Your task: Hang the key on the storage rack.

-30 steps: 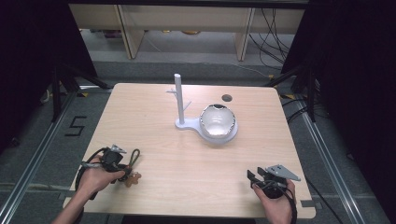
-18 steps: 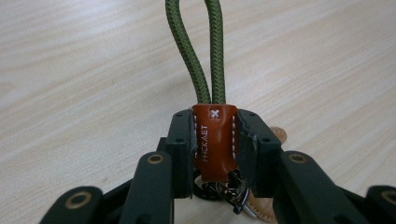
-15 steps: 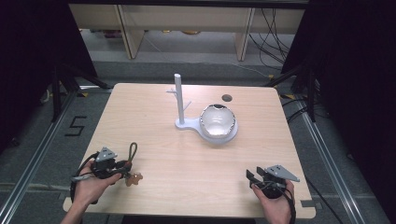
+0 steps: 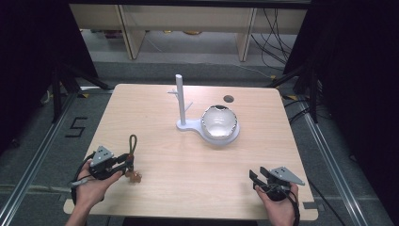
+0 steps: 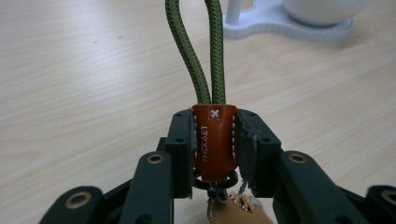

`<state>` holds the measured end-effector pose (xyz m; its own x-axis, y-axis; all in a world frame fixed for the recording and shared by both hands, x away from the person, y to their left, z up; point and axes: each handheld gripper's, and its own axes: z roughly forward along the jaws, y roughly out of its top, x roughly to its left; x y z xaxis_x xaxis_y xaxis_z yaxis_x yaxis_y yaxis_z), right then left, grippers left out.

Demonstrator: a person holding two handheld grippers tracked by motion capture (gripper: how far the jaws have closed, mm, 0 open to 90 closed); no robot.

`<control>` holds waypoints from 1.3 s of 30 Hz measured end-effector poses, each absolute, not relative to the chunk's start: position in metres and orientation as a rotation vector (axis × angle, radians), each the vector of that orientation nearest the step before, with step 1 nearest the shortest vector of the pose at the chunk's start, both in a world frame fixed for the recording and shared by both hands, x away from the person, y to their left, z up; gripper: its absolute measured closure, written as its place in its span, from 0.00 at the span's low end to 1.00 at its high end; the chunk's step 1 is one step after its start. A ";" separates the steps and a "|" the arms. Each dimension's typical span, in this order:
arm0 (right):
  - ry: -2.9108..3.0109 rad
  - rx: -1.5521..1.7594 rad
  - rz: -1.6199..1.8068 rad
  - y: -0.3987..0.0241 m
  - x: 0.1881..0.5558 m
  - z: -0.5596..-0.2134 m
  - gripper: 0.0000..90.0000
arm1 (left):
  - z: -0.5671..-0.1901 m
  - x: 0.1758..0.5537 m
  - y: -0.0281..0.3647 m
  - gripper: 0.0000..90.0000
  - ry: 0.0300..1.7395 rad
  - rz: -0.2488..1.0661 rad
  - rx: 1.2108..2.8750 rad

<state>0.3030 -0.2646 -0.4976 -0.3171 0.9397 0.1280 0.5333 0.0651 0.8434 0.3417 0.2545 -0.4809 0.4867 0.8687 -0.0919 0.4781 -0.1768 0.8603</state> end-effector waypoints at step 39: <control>1.810 1.413 1.171 -0.265 0.301 -0.497 0.58 | -0.461 0.359 0.231 0.75 1.016 0.596 1.703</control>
<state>0.3010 -0.2654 -0.4973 -0.2908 0.9531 0.0839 0.4676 0.0651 0.8815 0.3588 0.2308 -0.4608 0.5216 0.8494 -0.0804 0.3445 -0.1235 0.9306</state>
